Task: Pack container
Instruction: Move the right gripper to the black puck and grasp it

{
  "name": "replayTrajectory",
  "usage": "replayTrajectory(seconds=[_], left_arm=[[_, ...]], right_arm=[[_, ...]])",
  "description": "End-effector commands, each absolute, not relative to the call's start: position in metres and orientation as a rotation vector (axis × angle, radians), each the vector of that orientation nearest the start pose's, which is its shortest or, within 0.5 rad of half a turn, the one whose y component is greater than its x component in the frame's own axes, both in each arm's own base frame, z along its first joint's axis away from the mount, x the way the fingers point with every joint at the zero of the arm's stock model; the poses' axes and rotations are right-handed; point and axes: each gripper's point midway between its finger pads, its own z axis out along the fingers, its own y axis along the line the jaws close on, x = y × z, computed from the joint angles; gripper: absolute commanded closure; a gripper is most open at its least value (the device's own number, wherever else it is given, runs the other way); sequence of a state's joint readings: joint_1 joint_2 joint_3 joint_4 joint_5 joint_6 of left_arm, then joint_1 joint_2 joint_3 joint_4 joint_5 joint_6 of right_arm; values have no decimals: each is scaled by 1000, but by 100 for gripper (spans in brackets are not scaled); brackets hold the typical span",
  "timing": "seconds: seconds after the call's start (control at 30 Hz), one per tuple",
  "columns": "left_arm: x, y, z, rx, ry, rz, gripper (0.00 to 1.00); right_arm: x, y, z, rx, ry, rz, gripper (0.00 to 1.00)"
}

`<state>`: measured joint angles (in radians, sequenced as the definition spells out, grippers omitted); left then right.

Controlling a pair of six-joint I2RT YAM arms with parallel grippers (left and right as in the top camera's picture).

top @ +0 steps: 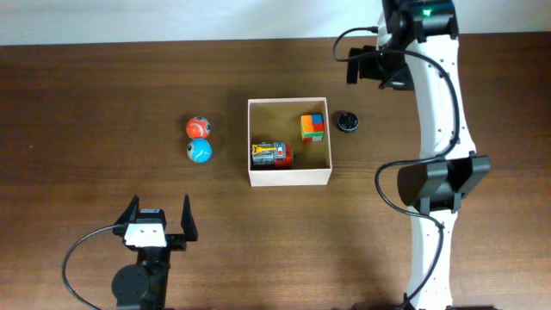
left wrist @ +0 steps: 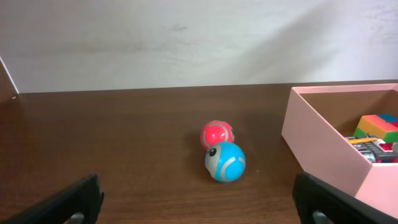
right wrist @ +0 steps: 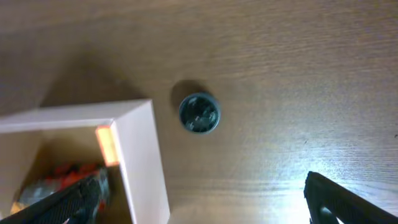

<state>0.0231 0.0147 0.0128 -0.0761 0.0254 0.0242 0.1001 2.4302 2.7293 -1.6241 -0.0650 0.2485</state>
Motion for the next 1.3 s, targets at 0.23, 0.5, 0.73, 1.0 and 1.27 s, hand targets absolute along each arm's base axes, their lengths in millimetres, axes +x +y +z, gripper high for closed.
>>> replayTrajectory(seconds=[0.23,0.5,0.73,1.0,1.27], left_arm=[[246,3,157,25,1648,34,1],[246,3,157,25,1648,34,1],[246,3,157,25,1648,34,1],[246,3,157,25,1648,34,1],[246,3,157,25,1648,34,1]], right_arm=[[493,57,103,583,3002,62,1],[486,75,69,764,3021,42,1],[484,79,47,950,2990,35,1],[489,81,36,958,2973,57,1],[493,76,32,977,2963,67,1]])
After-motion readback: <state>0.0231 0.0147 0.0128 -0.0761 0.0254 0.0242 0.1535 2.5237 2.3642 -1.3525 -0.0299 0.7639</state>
